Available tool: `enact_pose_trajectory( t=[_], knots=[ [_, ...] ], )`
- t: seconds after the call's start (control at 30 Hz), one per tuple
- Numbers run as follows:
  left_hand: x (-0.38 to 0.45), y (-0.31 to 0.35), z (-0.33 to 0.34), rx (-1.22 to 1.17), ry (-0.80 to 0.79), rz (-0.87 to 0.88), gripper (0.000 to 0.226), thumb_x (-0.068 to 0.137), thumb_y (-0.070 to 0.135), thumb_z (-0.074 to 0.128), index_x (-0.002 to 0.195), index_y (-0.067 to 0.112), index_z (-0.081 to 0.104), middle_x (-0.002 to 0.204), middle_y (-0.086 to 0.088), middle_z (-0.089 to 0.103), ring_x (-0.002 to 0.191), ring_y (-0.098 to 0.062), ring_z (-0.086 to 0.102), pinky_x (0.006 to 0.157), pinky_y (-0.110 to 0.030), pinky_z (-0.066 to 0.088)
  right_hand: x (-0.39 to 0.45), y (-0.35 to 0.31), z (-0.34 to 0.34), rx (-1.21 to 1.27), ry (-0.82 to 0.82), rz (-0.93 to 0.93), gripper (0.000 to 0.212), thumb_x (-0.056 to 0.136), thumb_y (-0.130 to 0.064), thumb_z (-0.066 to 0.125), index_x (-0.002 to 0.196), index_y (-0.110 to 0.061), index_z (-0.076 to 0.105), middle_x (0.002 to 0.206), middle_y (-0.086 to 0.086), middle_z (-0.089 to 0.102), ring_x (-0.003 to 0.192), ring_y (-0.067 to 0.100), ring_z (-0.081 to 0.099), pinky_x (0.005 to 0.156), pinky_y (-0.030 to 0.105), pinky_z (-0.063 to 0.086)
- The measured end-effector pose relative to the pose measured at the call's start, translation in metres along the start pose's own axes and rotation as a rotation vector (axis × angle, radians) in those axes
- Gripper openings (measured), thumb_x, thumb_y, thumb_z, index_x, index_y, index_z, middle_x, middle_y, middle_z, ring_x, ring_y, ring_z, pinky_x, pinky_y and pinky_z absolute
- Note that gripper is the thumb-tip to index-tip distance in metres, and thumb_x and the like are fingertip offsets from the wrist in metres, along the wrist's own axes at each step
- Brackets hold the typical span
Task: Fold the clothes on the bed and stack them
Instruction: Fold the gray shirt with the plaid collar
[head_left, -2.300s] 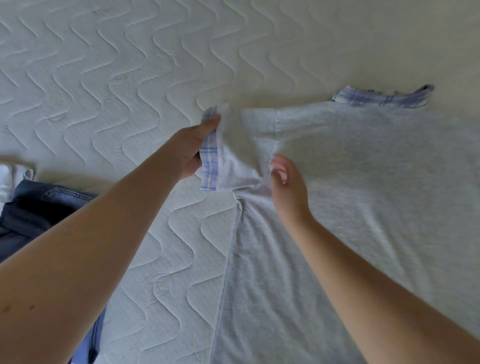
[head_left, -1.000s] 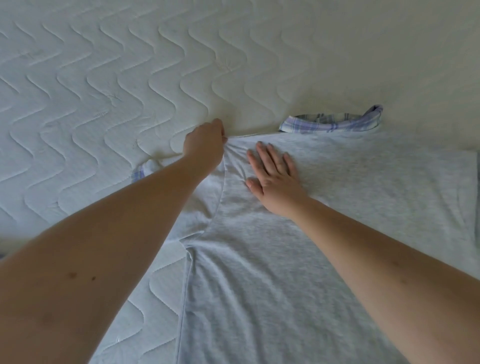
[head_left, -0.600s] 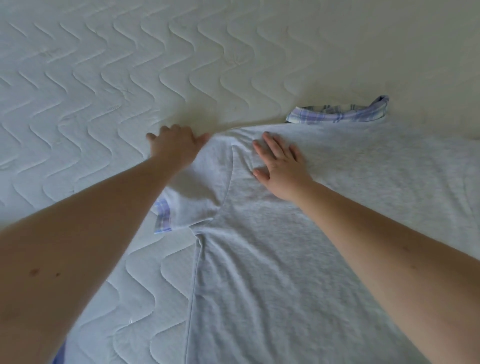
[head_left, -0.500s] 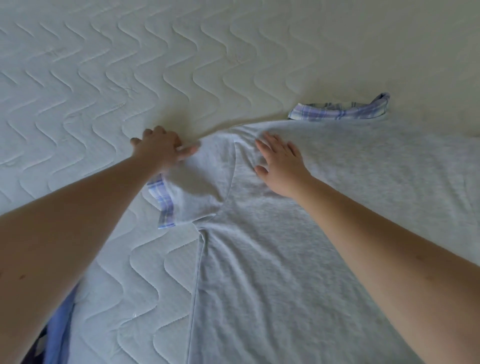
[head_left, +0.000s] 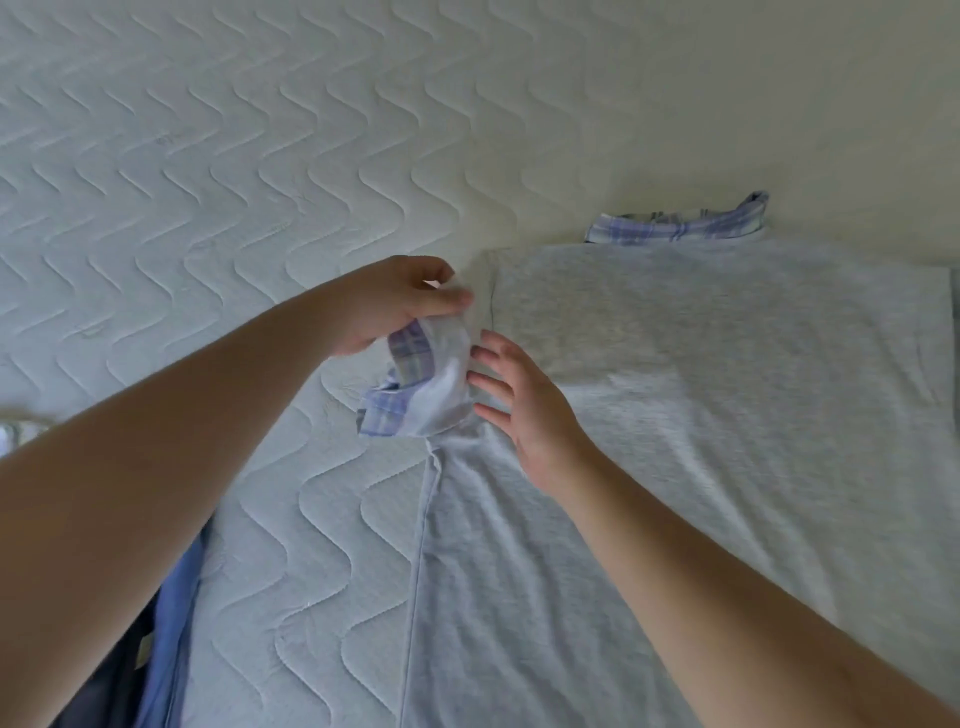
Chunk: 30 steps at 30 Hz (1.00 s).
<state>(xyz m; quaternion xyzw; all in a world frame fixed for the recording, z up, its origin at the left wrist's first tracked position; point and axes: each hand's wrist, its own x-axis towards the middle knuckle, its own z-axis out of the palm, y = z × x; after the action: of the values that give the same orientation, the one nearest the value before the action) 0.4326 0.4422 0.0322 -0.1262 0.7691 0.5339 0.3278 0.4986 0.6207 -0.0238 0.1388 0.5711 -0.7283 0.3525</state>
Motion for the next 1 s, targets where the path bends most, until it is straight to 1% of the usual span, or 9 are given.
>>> enact_pose_trajectory(
  t=[0.1,0.23,0.3,0.43,0.5,0.6,0.7,0.83,1.0],
  knots=[
    [0.009,0.023,0.039,-0.114,-0.021,0.017,0.012,0.092,0.018,0.065,0.099,0.008,0.061,0.095,-0.016,0.065,0.086,-0.027,0.063,0.087,-0.043,0.053,-0.009,-0.006,-0.016,0.168,0.048,0.021,0.045,0.101,-0.053,0.027,0.126,-0.031,0.057,0.119,-0.011,0.068,0.109,0.007,0.064,0.092,0.031,0.048],
    [0.028,0.039,0.092,-0.187,-0.044,0.053,0.008,0.097,0.016,0.057,0.105,0.016,0.061,0.093,-0.003,0.069,0.074,-0.011,0.068,0.063,-0.019,0.054,-0.017,-0.01,-0.053,0.376,0.14,0.001,0.062,0.099,-0.061,0.02,0.108,-0.027,0.071,0.104,-0.003,0.074,0.099,0.014,0.069,0.077,0.03,0.05],
    [0.036,0.042,0.111,-0.243,-0.105,0.058,0.013,0.101,0.017,0.051,0.109,0.019,0.06,0.102,-0.002,0.069,0.083,-0.009,0.07,0.071,-0.02,0.057,-0.016,-0.011,-0.072,0.485,0.209,-0.002,0.065,0.096,-0.066,0.023,0.099,-0.027,0.075,0.1,0.0,0.075,0.107,0.024,0.066,0.079,0.036,0.051],
    [0.05,0.035,0.118,-0.264,-0.003,0.149,0.021,0.102,0.012,0.044,0.11,0.012,0.064,0.102,-0.006,0.071,0.089,-0.02,0.072,0.079,-0.023,0.057,-0.013,-0.006,-0.11,0.596,0.274,0.062,0.08,0.082,-0.082,0.031,0.127,-0.023,0.062,0.12,0.007,0.069,0.115,0.027,0.063,0.101,0.046,0.046],
    [0.059,0.024,0.104,-0.111,0.233,0.202,0.026,0.098,0.002,0.041,0.101,0.015,0.064,0.093,-0.005,0.068,0.076,-0.02,0.068,0.064,-0.019,0.051,-0.015,-0.002,-0.123,0.472,0.325,0.119,0.077,0.076,-0.081,0.046,0.125,-0.024,0.062,0.117,0.005,0.07,0.107,0.023,0.067,0.097,0.046,0.049],
    [0.077,0.008,0.074,0.561,0.398,0.236,0.038,0.097,0.001,0.038,0.122,0.022,0.057,0.11,-0.006,0.054,0.085,-0.018,0.057,0.072,-0.022,0.044,-0.015,0.01,-0.132,-0.092,0.489,0.015,0.038,0.084,-0.044,0.07,0.113,-0.021,0.063,0.105,0.001,0.07,0.085,0.008,0.068,0.072,0.022,0.054],
    [0.098,0.01,0.058,0.921,0.211,0.192,0.058,0.099,0.003,0.043,0.146,0.035,0.035,0.12,-0.009,0.042,0.093,-0.023,0.056,0.08,-0.035,0.051,-0.013,0.016,-0.132,-0.45,0.521,-0.153,0.021,0.085,-0.024,0.07,0.103,-0.024,0.059,0.093,-0.006,0.065,0.078,0.006,0.061,0.064,0.023,0.043],
    [0.131,0.035,0.057,1.044,0.001,0.206,0.056,0.099,0.013,0.052,0.146,0.038,0.035,0.119,-0.006,0.047,0.102,-0.022,0.056,0.086,-0.039,0.05,-0.016,0.017,-0.131,-0.479,0.375,-0.168,0.087,0.075,-0.021,0.082,0.146,-0.026,0.032,0.128,-0.019,0.051,0.114,-0.003,0.052,0.089,0.012,0.042],
    [0.155,0.052,0.056,1.125,-0.129,0.113,0.027,0.095,0.033,0.06,0.12,0.023,0.055,0.079,0.003,0.063,0.07,-0.011,0.059,0.06,-0.027,0.037,-0.019,0.011,-0.135,-0.559,0.51,-0.231,0.042,0.088,-0.017,0.065,0.128,-0.024,0.054,0.085,-0.016,0.065,0.074,-0.006,0.06,0.06,0.006,0.042]
  ],
)
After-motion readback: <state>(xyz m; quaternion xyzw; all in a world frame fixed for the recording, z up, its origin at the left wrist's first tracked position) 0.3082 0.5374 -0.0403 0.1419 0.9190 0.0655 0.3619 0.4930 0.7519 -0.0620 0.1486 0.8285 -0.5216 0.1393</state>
